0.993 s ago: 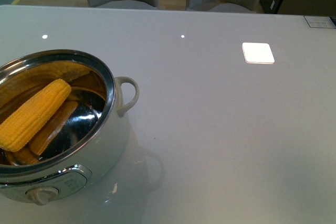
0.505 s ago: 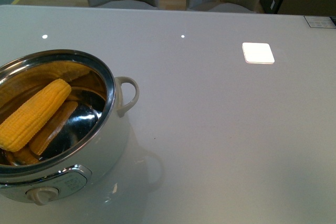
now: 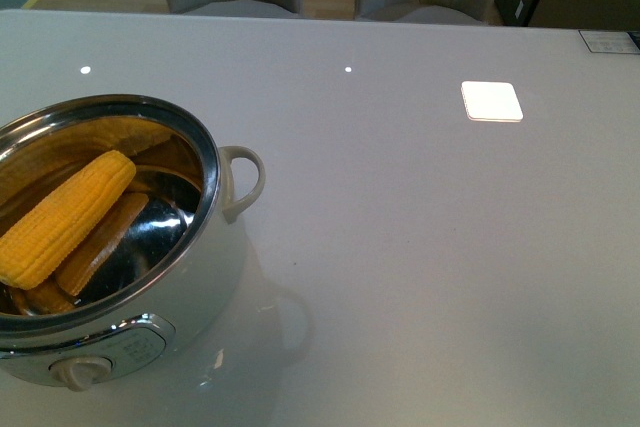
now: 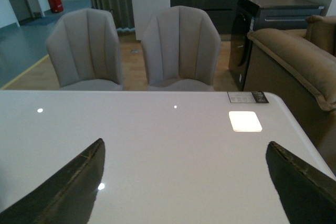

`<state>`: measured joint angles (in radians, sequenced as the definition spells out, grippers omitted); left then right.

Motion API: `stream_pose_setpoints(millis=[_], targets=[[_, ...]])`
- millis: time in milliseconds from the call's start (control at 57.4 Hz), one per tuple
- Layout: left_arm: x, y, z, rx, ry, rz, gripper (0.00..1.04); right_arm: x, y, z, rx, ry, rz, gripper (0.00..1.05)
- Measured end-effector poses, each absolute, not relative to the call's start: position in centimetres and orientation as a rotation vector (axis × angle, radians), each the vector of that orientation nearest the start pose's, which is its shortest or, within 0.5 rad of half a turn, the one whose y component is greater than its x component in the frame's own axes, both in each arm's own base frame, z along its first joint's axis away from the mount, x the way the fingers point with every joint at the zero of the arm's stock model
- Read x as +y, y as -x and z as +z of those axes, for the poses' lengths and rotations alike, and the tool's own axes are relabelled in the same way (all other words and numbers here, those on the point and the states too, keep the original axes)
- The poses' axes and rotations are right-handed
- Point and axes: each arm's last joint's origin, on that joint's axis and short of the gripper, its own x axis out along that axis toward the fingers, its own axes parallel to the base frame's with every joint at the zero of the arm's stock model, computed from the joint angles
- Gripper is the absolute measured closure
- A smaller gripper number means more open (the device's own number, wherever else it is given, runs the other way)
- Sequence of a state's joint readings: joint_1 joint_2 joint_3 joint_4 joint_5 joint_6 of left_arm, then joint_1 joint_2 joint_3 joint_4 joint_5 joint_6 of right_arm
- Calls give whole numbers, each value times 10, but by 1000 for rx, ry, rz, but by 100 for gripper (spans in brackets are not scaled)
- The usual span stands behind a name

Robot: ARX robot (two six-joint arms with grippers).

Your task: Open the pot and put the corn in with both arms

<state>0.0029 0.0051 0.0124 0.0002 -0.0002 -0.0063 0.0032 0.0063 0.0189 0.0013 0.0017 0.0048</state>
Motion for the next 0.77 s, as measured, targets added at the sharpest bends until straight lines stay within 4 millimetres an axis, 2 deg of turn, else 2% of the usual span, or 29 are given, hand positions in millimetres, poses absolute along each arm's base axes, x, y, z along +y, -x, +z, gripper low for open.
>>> stream_pose_setpoints(millis=[35,766], targets=[[0,-97,167,-7,6,3,7,0,-97,170,-14,-5,2,7],[0,-97,167,-7,6,3,7,0,-97,170,-14,-5,2,9]])
